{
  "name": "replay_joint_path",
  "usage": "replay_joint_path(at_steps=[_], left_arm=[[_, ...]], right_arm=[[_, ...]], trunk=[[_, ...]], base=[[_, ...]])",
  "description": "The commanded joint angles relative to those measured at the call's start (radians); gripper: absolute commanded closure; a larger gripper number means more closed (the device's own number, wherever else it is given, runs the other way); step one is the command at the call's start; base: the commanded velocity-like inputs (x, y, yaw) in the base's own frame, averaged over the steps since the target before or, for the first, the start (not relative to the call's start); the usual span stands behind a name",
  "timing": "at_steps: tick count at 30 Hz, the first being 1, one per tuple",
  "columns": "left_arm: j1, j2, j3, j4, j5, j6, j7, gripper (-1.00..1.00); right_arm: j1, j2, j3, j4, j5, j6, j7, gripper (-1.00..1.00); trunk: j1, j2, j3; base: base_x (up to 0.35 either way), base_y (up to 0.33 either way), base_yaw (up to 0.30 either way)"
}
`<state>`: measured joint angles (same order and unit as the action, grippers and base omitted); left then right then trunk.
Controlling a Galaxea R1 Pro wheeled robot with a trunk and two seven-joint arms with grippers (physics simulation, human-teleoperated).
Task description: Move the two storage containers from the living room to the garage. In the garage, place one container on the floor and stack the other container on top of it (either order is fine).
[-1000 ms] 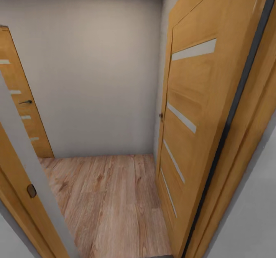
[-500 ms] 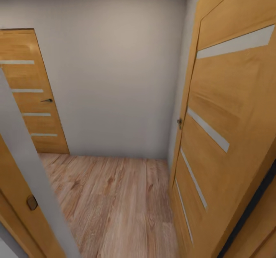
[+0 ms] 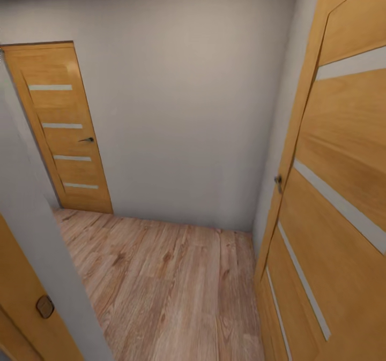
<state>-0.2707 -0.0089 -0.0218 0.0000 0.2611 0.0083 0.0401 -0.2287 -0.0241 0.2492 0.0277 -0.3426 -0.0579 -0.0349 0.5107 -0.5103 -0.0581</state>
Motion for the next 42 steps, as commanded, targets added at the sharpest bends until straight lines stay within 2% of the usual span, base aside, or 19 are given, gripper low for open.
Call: replay_joint_path(at_steps=[1,25,35,42], left_arm=[[-0.001,0.0,-0.003,0.0,0.007,0.001,0.003,-1.0],[-0.001,0.0,-0.003,0.0,0.009,0.001,0.003,-1.0],[-0.001,0.0,-0.003,0.0,0.009,0.001,0.003,-1.0],[-0.001,0.0,-0.003,0.0,0.009,0.001,0.003,-1.0]], right_arm=[[-0.001,0.0,0.008,0.003,-0.009,-0.005,0.0,-1.0],[-0.001,-0.002,0.009,0.003,-0.007,-0.006,0.0,-1.0],[-0.001,-0.001,0.009,0.003,-0.009,-0.007,0.0,-1.0],[-0.001,0.0,0.007,0.003,-0.009,-0.008,0.0,-1.0]], trunk=[[0.001,-0.002,-0.002],[0.001,-0.002,-0.002],[0.001,-0.002,-0.002],[0.001,-0.002,-0.002]], base=[[0.103,0.0,0.034],[0.01,0.0,0.003],[0.221,0.0,-0.002],[0.032,0.0,-0.177]])
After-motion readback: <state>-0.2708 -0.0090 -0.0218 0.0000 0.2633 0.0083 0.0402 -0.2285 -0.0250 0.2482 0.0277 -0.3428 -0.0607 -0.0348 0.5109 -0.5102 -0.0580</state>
